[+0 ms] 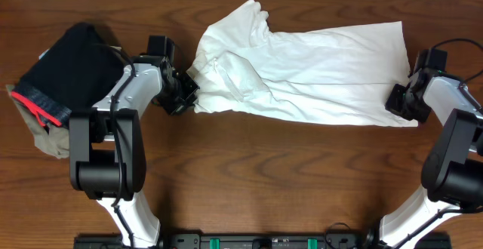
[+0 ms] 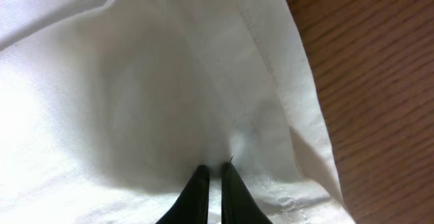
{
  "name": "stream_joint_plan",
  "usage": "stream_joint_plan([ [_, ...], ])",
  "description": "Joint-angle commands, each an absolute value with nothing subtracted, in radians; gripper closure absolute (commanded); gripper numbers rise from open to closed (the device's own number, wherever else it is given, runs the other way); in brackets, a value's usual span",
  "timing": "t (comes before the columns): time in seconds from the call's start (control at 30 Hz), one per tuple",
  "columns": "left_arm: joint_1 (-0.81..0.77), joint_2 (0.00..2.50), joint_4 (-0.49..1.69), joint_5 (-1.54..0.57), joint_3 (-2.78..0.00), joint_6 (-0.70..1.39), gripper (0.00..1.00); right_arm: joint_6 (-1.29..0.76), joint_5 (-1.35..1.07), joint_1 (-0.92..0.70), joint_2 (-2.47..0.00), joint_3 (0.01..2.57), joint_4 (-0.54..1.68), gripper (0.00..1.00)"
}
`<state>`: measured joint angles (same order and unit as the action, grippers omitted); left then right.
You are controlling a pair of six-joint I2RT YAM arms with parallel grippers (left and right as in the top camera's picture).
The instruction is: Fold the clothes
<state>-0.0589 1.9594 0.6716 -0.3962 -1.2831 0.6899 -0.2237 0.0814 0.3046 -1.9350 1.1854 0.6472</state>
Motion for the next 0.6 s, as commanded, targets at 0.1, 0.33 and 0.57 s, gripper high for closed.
stream_joint_plan([
  [0.1, -0.037, 1.972, 0.671, -0.404, -1.281, 0.605, 0.94, -0.223, 0.082, 0.301, -1.997, 1.153, 0.671, 0.92],
  [0.33, -0.011, 1.930, 0.672, -0.291, -1.341, 0.411, 0.94, -0.223, 0.082, 0.301, -1.997, 1.153, 0.670, 0.92],
  [0.57, -0.010, 1.863, 0.696, -0.055, -1.341, 0.302, 0.94, -0.224, 0.082, 0.301, -1.997, 1.153, 0.665, 0.92],
])
